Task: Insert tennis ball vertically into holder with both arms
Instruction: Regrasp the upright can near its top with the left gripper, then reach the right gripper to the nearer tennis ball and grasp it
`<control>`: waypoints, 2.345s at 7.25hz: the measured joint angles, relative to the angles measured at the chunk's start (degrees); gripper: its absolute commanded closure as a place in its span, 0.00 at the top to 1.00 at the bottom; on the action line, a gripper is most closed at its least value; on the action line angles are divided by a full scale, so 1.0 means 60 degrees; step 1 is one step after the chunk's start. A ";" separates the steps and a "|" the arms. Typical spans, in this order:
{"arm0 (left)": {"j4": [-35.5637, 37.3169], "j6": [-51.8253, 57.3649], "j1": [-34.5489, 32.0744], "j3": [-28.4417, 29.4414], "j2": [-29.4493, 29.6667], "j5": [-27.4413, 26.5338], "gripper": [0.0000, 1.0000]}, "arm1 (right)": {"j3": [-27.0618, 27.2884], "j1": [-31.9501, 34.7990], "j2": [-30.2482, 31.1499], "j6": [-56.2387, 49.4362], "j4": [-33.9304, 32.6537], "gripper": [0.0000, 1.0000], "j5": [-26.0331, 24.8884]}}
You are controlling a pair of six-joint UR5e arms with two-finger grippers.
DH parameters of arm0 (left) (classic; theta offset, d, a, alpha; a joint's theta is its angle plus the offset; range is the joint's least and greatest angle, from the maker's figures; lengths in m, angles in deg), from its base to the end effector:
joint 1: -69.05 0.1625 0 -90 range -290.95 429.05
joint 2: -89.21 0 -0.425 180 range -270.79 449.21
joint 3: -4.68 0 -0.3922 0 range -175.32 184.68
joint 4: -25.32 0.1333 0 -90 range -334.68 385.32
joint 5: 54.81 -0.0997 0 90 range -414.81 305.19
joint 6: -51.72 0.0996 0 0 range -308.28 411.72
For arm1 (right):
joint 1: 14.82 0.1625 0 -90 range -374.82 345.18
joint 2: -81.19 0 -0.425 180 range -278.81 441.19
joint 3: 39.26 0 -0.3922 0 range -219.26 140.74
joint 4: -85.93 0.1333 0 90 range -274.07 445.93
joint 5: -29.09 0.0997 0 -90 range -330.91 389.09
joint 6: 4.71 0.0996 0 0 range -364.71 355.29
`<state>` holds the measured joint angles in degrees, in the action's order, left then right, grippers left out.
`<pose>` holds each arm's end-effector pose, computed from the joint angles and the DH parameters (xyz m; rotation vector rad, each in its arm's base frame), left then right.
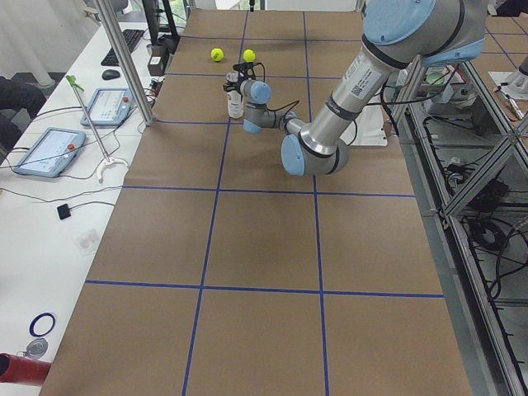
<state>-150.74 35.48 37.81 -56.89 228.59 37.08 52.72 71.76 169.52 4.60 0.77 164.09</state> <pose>0.5780 -0.5027 0.1745 1.4957 1.1770 0.5398 0.0322 -0.5156 0.6173 0.0527 -0.7946 0.0391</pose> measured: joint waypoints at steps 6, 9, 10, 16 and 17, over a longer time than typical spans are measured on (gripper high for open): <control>0.0015 -0.0047 -0.0160 -0.0870 -0.0397 0.0508 0.80 | 0.0908 -0.1551 0.0023 0.3039 0.1143 1.00 0.0046; 0.0004 -0.0047 -0.0178 -0.0939 -0.0480 0.0575 0.80 | 0.1030 -0.4120 0.0058 0.6582 0.3242 1.00 -0.1808; -0.0001 -0.0048 -0.0177 -0.0948 -0.0496 0.0577 0.80 | 0.0846 -0.4478 0.0056 0.6823 0.3615 1.00 -0.2092; -0.0020 -0.0051 -0.0170 -0.1001 -0.0529 0.0575 0.81 | 0.0017 -0.5114 -0.0388 0.6887 0.4148 1.00 -0.3101; -0.0017 -0.0054 -0.0169 -0.1029 -0.0539 0.0569 0.81 | -0.0062 -0.5157 -0.0392 0.6876 0.4214 0.98 -0.3221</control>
<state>-150.84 35.16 36.80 -63.07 225.35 40.49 52.35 40.81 167.17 45.86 26.05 144.76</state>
